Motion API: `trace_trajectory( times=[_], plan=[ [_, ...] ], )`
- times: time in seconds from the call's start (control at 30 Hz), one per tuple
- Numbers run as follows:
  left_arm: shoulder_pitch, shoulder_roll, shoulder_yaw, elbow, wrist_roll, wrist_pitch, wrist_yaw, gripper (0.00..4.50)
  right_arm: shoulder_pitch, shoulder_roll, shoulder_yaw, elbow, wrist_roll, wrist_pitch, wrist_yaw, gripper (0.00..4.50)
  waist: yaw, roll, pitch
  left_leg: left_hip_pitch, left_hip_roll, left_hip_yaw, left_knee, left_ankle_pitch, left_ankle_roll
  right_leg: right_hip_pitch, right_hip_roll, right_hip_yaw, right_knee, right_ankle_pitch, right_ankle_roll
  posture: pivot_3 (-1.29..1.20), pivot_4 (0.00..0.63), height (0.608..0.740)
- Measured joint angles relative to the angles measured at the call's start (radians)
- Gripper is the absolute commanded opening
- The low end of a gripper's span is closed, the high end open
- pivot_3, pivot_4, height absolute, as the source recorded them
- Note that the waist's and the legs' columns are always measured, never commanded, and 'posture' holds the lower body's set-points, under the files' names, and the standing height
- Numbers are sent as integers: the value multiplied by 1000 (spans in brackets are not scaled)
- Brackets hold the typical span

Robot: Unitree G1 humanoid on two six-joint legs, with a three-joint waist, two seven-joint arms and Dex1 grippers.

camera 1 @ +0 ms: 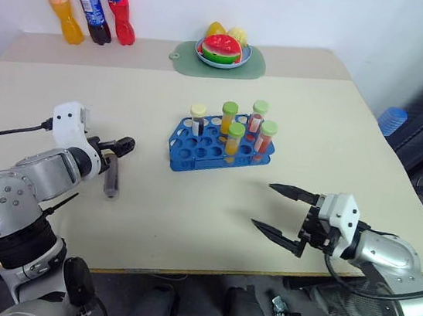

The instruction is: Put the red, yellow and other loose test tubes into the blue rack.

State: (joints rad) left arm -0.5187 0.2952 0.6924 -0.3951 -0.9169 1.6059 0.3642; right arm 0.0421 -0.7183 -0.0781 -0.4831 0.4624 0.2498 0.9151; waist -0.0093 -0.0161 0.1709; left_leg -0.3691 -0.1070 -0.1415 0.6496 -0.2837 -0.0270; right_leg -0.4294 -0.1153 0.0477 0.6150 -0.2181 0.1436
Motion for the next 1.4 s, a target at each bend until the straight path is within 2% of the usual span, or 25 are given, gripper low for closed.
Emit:
trace_trajectory(
  times=[0.27,0.5,0.6,0.77,0.9,1.0,1.07,1.13,1.23,1.33,1.4],
  plan=[
    [-107,90,-22,317,-342,0,535,4500,15,-25,-3,-23,53,7,84,4278,30,-2,0,-1,-1,0,3,0,0,1,-1,0,0,0,0,0,150,740],
    [-234,70,-87,616,-445,0,758,4500,-5,-29,8,-30,47,9,82,4278,49,-3,0,-1,-1,1,3,0,-1,0,-1,0,1,0,0,0,150,740],
    [-275,77,-114,691,-447,0,801,3609,-5,-42,14,-58,41,17,80,4331,50,-2,-1,-1,-2,1,3,0,-1,0,-2,0,1,0,0,0,150,740],
    [-286,111,-160,746,-450,-2,812,1230,-2,-49,14,-85,41,31,71,4331,52,-2,-3,0,-2,1,3,0,-1,0,-2,0,2,0,0,0,150,740],
    [-269,153,-207,747,-500,-2,769,1230,-1,-49,15,-87,39,37,60,4331,50,-2,-3,0,-2,1,3,0,-1,0,-2,0,2,0,0,0,150,740],
    [-222,197,-248,705,-564,-1,696,1230,-6,-48,24,-83,31,36,59,4331,48,-2,-3,0,-2,1,3,0,-1,0,-2,0,2,0,0,0,150,740],
    [-165,237,-275,633,-603,-7,579,1230,-16,-46,34,-76,27,36,58,4331,46,-2,-3,-1,-2,1,3,0,-1,-1,-2,0,2,0,0,0,150,740],
    [-106,252,-261,480,-604,-59,351,1230,-30,-39,43,-57,16,28,56,4331,44,-4,-2,-4,-1,1,3,1,-2,-4,-1,0,2,0,0,0,150,740],
    [-64,322,-266,239,-538,-230,-132,1230,-56,-19,59,-35,5,24,49,4331,45,-3,-2,-4,-1,4,2,1,-2,-4,-1,0,2,0,-1,0,150,740],
    [-63,341,-308,176,-437,-367,-394,1230,-54,-7,65,-20,-12,18,40,4331,49,0,-4,-1,-1,5,1,1,-2,0,-2,0,-1,0,-1,0,150,740],
    [-40,353,-396,160,-314,-473,-550,1230,-47,-6,64,-21,-20,9,33,4331,46,0,-3,-2,-1,6,1,1,-1,0,-1,0,-1,0,-1,0,150,740]
  ],
)
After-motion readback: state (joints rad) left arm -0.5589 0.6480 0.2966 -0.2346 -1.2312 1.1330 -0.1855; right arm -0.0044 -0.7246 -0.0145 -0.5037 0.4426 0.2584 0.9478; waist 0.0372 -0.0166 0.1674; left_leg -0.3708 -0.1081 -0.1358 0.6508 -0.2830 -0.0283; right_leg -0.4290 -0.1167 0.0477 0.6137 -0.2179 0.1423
